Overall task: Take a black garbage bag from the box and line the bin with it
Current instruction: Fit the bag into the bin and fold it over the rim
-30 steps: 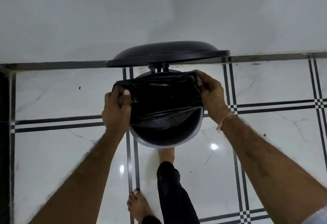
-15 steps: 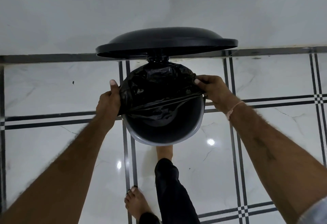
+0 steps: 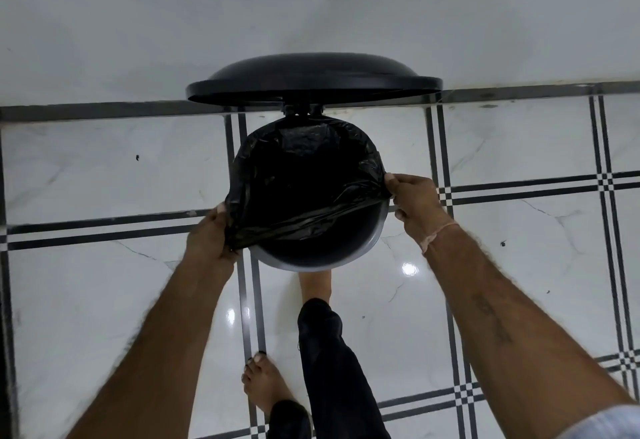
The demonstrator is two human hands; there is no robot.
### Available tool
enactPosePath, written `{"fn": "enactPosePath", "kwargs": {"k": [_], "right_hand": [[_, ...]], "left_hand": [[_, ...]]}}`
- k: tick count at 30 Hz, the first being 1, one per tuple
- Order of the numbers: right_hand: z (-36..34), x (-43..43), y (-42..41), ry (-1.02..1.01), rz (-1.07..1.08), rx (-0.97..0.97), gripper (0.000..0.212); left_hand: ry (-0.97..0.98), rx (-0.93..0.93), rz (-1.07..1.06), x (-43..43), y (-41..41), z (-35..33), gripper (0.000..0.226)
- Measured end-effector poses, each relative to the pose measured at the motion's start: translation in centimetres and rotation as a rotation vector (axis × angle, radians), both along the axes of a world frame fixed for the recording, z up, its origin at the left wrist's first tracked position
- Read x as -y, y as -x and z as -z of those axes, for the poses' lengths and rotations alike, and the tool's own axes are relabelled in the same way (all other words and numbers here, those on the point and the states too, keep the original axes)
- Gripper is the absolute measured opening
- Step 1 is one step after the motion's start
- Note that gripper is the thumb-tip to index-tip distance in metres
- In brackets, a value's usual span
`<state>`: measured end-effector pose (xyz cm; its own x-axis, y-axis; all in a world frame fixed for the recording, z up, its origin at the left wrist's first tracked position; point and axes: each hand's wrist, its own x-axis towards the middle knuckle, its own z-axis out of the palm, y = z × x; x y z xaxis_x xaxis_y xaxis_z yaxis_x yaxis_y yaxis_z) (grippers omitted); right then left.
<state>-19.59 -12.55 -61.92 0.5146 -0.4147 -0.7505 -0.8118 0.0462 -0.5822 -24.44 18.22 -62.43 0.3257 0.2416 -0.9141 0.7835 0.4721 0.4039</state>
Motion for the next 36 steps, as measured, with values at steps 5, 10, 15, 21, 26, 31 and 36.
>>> {"fn": "enactPosePath", "kwargs": {"k": [5, 10, 15, 21, 26, 31, 36], "right_hand": [[0.5, -0.6, 1.3, 0.021, 0.202, 0.018, 0.008], [1.8, -1.0, 3.7, 0.160, 0.205, 0.007, 0.031], [1.9, -1.6, 5.4, 0.221, 0.163, -0.062, 0.055], [-0.1, -4.0, 7.3, 0.320, 0.116, -0.002, 0.041], [-2.3, -6.7, 9.4, 0.268, -0.009, 0.028, 0.044], [-2.9, -7.9, 7.4, -0.008, 0.277, -0.082, 0.036], [-2.8, -7.9, 6.4, -0.072, 0.382, -0.104, 0.019]], "left_hand": [[0.176, -0.101, -0.166, 1.5, 2.8, 0.3, 0.016], [0.228, -0.127, -0.212, 2.3, 4.7, 0.7, 0.014], [0.230, -0.165, -0.221, 2.9, 5.7, 0.7, 0.024], [0.214, -0.150, -0.170, 3.5, 6.8, 1.0, 0.037], [0.234, -0.164, -0.183, 4.3, 7.7, 0.8, 0.034], [0.236, -0.160, -0.166, 4.5, 8.0, 0.8, 0.033], [0.269, -0.172, -0.200, 4.4, 8.4, 0.8, 0.029]]}}
